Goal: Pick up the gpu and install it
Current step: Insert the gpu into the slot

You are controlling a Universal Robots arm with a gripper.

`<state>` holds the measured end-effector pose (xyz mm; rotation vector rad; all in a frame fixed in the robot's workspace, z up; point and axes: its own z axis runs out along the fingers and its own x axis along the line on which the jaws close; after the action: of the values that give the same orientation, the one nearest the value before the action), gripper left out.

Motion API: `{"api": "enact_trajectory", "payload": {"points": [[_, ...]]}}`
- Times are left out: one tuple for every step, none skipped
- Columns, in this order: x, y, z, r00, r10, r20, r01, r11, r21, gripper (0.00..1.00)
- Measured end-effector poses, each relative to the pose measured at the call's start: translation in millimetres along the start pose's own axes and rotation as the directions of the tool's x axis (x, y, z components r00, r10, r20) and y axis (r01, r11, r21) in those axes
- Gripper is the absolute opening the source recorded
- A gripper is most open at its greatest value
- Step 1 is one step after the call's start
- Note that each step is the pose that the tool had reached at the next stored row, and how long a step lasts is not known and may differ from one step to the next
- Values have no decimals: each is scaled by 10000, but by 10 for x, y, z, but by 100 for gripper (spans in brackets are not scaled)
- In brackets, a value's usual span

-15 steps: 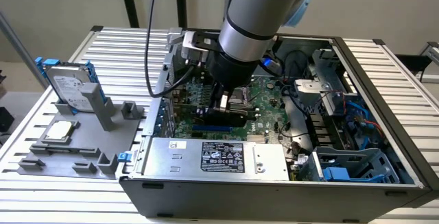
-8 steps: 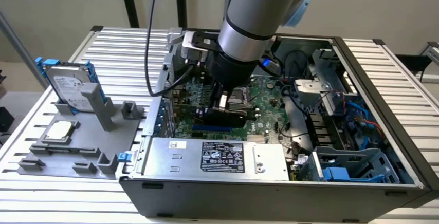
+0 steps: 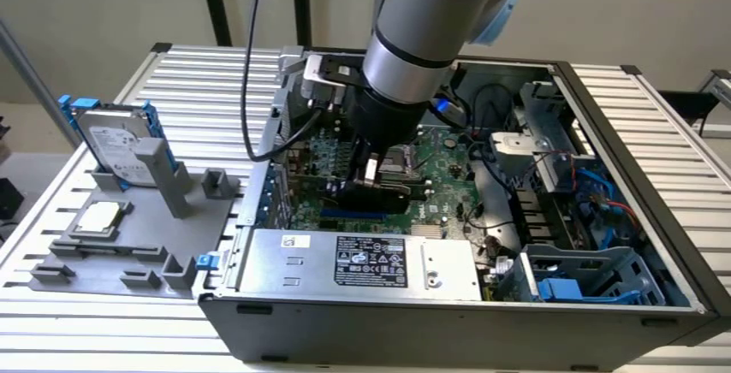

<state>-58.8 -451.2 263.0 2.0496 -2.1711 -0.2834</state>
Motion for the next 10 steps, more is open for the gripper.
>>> {"api": "enact_trajectory", "payload": {"points": [[-3,2,3,10000,1,1,-1,10000,0,26],[-7,6,5,10000,1,1,-1,10000,0,26],[-12,9,7,10000,0,1,0,10000,0,26],[-16,14,9,10000,0,1,0,10000,0,26],[-19,18,13,10000,-1,2,1,10000,1,26],[-21,22,17,10000,-1,2,1,10000,1,26],[-22,23,22,10000,-1,1,1,10000,2,26],[-23,25,26,10000,-1,1,1,10000,2,26],[-23,27,31,10000,0,0,0,10000,3,26],[-23,27,35,10000,-1,0,1,10000,4,26]]}}
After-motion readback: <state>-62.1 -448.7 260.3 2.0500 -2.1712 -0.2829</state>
